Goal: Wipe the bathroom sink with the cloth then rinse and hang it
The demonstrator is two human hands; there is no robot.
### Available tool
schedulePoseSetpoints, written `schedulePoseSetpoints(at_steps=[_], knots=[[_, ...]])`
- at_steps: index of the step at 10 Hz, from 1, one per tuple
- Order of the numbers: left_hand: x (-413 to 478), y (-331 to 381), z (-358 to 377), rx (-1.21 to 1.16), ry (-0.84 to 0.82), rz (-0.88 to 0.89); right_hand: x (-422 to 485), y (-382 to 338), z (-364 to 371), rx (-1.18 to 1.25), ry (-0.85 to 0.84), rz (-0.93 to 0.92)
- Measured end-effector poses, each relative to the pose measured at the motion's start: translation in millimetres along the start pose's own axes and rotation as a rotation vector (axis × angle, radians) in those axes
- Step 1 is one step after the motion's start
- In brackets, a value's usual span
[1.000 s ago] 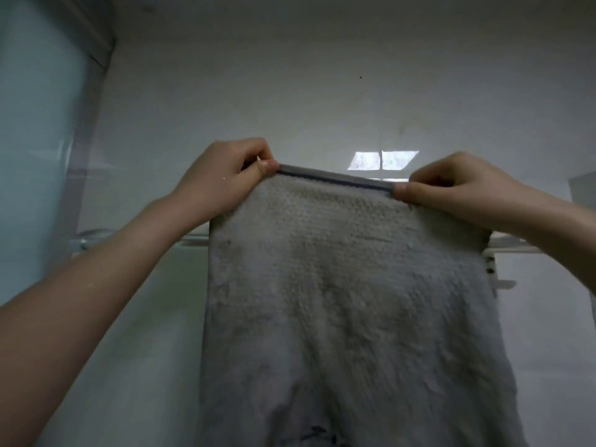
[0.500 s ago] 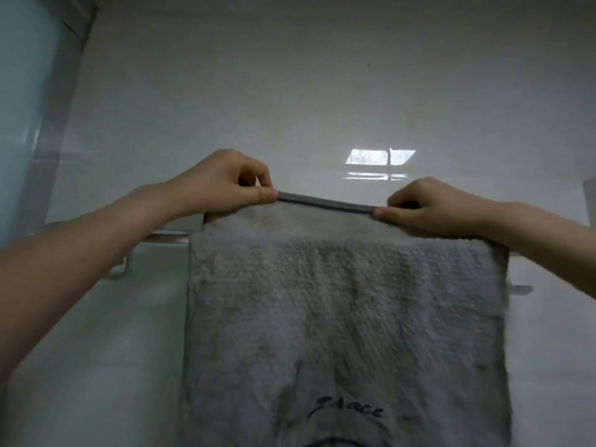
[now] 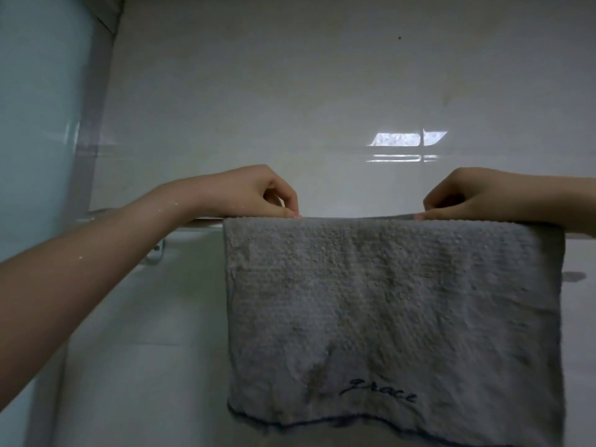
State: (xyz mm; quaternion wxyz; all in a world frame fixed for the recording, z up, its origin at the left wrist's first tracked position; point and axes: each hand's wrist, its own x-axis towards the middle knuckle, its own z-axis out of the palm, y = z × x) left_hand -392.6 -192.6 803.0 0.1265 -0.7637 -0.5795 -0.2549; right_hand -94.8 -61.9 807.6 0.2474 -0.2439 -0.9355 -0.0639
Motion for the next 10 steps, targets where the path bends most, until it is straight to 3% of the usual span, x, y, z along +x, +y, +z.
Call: schedulePoseSetpoints(at_steps=[1,3,4,5,7,9,10], knots=[[-4,1,0,0.017,-0.034,-0.003,-3,-4,-2,-0.047,-0.012,0.018],[-19,7,-1,-0.047,0.262,0.109,-28,-12,-7,0.085,0.169,-0.018],[-37,15,-1,-0.078,0.217,0.107,-53,-16,-3,0.167,0.253,-0.067],[-54,16,2,-0.045,0.231,0.109,-75,-13,8,0.123,0.271,-0.116],[-67,3,1,-0.02,0.301,0.073,-80,-9,28,-0.211,0.346,-0.153],[-71,-1,1,0.022,0.272,0.087,-80,-11,32,-0.227,0.377,-0.122],[-77,0,5,0.015,0.444,0.113,-84,-12,30,-0.073,0.501,-0.111]])
